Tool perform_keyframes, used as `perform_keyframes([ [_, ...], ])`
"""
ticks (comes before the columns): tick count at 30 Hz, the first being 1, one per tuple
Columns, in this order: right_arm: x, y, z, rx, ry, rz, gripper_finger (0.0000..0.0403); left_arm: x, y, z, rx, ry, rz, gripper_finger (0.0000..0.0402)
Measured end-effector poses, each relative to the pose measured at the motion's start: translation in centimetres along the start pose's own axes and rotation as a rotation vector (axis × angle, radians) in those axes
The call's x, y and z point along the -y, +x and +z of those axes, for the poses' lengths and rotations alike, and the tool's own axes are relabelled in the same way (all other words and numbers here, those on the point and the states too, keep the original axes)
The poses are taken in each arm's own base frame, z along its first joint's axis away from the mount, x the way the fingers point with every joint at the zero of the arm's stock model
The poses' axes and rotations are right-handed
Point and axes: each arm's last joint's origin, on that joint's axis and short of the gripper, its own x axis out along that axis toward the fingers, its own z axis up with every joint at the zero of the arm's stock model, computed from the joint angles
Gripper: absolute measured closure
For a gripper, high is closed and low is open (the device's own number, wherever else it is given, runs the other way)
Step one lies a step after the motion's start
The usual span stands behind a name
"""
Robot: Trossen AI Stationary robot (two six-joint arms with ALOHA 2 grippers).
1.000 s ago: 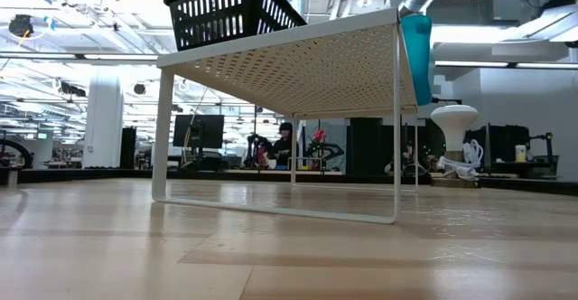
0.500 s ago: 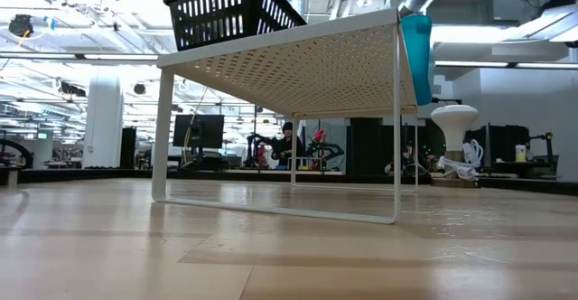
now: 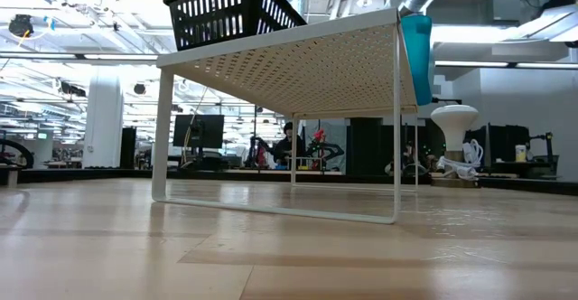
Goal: Pick & Place Office Desk Supplies
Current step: Put the yellow bin on the shelf
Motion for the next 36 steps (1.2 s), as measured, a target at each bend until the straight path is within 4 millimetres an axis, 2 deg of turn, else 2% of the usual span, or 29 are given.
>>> perform_keyframes([
  [7, 0.3, 0.1, 0.2, -0.013, -0.292, 0.012, 0.0403, 0.2, 2.3, -3.3, -0.064, -0.138, 0.042, 0.0325],
  [11, 0.3, 0.1, 0.1, -0.017, -0.454, 0.015, 0.0403, 0.8, 4.0, -5.0, -0.006, -0.206, 0.019, 0.0325],
  [16, 0.3, 0.1, 0.0, -0.025, -0.693, 0.012, 0.0403, 1.8, 5.1, -6.2, 0.106, -0.285, -0.044, 0.0325],
  [21, 1.2, 0.2, 0.5, -0.041, -0.842, 0.003, 0.0403, 3.0, 5.0, -6.6, 0.198, -0.329, -0.115, 0.0325],
  [26, 3.0, 0.3, 1.6, -0.042, -0.903, -0.015, 0.0403, 3.8, 4.5, -7.0, 0.23, -0.335, -0.115, 0.0325],
  [32, 5.6, 0.5, 3.0, -0.048, -0.971, -0.13, 0.0403, 4.2, 4.1, -7.3, 0.243, -0.335, -0.107, 0.0325],
  [36, 6.6, 0.5, 3.5, -0.06, -1.062, -0.168, 0.0403, 4.4, 4.0, -7.3, 0.241, -0.334, -0.115, 0.0325],
])
